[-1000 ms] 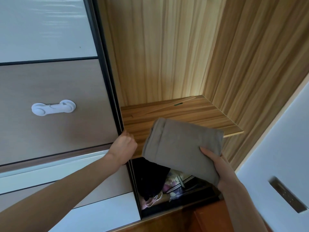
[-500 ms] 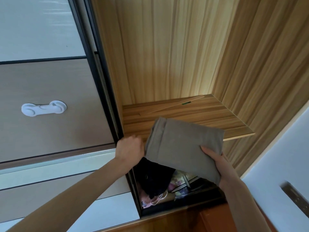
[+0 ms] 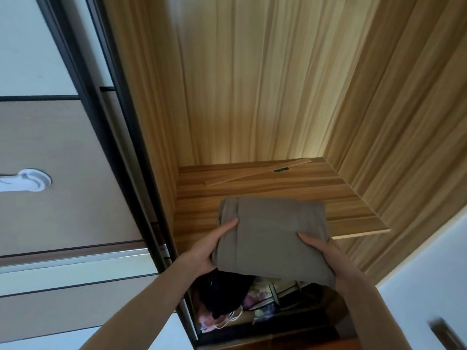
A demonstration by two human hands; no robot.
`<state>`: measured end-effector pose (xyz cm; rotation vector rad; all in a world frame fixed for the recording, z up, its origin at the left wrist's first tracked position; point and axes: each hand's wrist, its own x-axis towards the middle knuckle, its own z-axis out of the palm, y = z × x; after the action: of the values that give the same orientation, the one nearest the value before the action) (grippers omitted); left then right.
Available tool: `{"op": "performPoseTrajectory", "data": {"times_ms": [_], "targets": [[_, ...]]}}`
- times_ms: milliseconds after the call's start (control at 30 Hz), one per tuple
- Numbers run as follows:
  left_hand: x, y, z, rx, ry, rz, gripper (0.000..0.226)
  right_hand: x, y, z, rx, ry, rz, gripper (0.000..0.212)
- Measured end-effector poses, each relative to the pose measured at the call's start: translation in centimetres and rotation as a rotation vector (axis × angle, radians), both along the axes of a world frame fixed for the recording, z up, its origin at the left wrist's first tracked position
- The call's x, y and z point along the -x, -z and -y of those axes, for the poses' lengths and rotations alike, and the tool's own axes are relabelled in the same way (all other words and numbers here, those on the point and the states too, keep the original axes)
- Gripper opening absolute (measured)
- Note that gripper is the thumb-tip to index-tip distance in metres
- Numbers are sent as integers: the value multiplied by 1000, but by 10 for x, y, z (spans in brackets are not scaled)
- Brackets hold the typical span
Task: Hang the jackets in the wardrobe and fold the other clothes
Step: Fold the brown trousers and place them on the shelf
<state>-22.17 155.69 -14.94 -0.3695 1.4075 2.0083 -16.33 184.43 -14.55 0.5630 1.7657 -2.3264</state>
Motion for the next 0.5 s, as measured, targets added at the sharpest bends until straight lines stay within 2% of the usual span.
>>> {"op": "performPoseTrajectory", "data": {"times_ms": [133,200,333,433,500], "targets": [[22,3,-23,136,16,-43,67,31,-4,-22,-59,-84,19,74],[35,1,-37,147,-37,-52,62,53,-6,-36,-106,-135,20,80],[68,-1,-66,125,-132,-123,56,103,-13,-66,-182,-143,-8,76],[90,10,-87,111,-215,-185,53,140,-8,-83,-407,-135,-90,72],[107,30,-102,117,-275,-215,59,160,7,-91,-516,-128,-143,61]]}}
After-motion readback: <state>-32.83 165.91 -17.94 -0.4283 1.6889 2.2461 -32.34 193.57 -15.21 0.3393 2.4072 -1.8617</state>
